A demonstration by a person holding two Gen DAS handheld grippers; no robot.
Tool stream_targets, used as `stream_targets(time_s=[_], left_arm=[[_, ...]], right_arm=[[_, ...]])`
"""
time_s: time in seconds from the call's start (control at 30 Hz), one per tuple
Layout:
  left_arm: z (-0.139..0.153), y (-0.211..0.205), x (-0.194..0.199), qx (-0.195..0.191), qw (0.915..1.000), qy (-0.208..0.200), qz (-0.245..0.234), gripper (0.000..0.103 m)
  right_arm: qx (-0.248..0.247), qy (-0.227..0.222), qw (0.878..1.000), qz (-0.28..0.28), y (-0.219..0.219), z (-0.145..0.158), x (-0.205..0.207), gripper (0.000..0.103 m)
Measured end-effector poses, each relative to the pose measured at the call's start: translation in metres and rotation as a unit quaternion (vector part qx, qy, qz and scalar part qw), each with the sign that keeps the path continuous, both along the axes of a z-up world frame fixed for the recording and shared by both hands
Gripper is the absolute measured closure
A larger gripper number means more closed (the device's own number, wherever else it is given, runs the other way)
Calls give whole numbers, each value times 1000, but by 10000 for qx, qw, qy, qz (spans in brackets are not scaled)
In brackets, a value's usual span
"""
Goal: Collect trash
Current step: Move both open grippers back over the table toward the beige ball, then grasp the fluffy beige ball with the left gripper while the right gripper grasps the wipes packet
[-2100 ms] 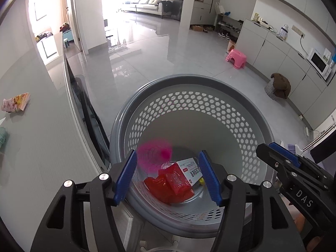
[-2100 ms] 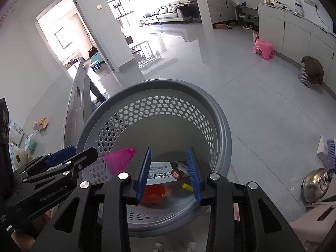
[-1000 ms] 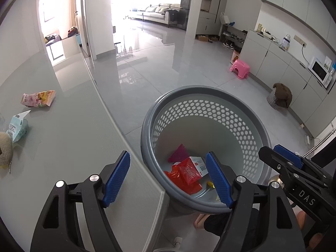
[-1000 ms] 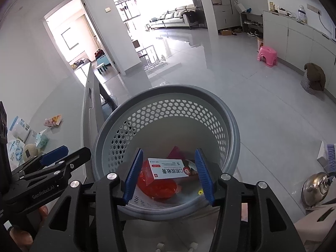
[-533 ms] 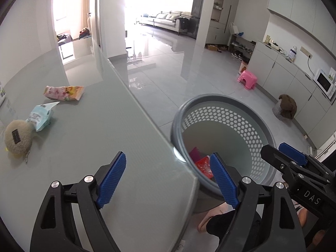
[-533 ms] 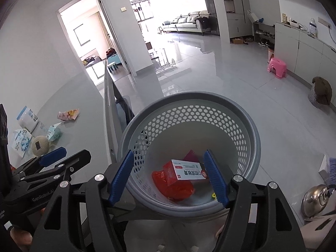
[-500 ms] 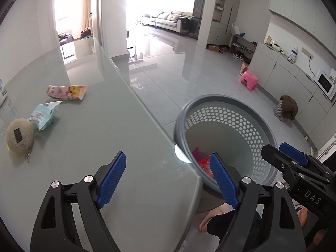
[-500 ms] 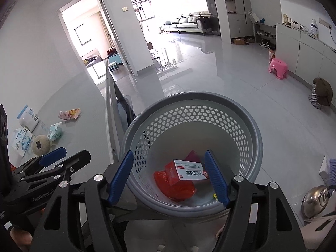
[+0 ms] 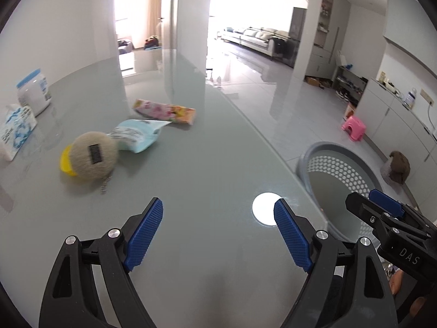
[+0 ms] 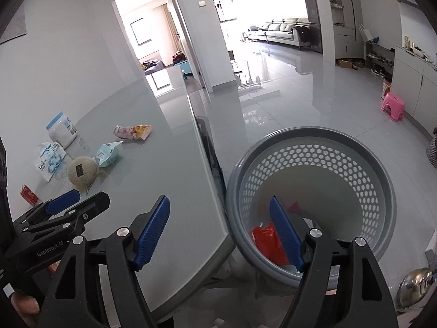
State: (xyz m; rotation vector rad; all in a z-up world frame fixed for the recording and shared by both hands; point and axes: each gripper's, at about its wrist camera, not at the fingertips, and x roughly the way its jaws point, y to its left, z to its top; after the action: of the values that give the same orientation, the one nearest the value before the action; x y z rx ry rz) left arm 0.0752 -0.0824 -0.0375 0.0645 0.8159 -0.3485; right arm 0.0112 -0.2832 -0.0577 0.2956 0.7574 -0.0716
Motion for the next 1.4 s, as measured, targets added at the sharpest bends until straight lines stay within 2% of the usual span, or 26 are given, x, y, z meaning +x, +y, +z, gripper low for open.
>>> stream_targets(time_s=[0.4, 0.67, 1.1, 1.4], left_arm=[[0, 79, 2, -13, 9957, -55, 929, 20], [-1, 112, 16, -65, 9903, -27, 1387, 20], [-14, 126, 74, -198, 9823, 62, 1859, 19], [-29, 121, 107, -168, 9821, 250, 1858, 19]], right_arm=[[18, 7, 9978, 665, 54, -2, 29, 31], [14, 3, 9952, 978, 80, -3, 51, 31], [-54, 110, 9920, 1258, 87, -10, 119, 31], [62, 139, 9916, 1281, 87, -17, 151, 31]])
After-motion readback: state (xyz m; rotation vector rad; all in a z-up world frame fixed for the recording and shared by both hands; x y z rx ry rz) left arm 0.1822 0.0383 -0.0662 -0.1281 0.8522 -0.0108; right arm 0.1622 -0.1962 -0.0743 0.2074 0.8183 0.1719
